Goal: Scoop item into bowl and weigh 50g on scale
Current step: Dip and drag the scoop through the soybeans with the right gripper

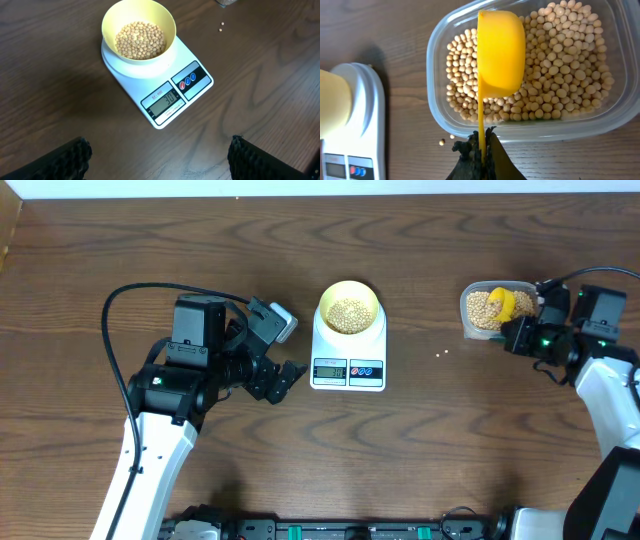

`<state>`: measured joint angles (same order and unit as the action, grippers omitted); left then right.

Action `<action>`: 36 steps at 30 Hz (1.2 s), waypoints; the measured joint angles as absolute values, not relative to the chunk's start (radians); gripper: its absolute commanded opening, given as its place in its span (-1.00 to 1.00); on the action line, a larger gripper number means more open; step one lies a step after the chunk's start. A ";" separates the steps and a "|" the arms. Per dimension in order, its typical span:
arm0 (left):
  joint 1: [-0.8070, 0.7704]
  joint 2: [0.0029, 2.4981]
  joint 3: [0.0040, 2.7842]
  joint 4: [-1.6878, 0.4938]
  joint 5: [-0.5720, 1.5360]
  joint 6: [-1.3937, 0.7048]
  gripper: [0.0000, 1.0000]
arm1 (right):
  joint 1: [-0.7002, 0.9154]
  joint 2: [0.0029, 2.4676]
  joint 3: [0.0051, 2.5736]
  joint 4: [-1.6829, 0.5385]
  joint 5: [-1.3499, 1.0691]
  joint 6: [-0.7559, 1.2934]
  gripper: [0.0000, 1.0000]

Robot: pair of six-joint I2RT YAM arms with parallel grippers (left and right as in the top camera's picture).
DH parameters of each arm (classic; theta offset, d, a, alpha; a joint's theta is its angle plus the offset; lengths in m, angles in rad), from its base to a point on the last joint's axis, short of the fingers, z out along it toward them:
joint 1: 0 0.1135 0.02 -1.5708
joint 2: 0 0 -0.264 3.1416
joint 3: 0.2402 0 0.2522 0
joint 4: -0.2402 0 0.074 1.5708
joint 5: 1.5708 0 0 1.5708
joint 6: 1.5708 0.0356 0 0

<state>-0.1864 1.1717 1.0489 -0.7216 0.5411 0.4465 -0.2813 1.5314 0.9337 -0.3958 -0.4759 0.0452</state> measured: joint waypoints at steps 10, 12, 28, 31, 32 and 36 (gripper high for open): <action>-0.186 1.172 1.049 -0.722 0.541 0.447 0.79 | -0.302 1.531 0.934 -0.395 -0.548 0.046 -0.98; -0.186 1.172 1.049 -0.722 0.541 0.447 0.79 | -0.302 1.531 0.934 -0.395 -0.539 0.045 -0.98; -0.186 1.172 1.049 -0.722 0.541 0.447 0.79 | -0.302 1.476 0.934 -0.395 -0.325 -0.007 -0.98; -0.186 1.172 1.049 -0.722 0.541 0.447 0.79 | -0.302 1.456 0.934 -0.395 -0.271 -0.034 -0.98; -0.186 1.172 1.049 -0.722 0.541 0.447 0.79 | -0.302 1.453 0.934 -0.395 -0.258 -0.039 -0.98; -0.186 1.172 1.049 -0.722 0.541 0.447 0.79 | -0.302 1.453 0.934 -0.395 -0.216 -0.058 -0.98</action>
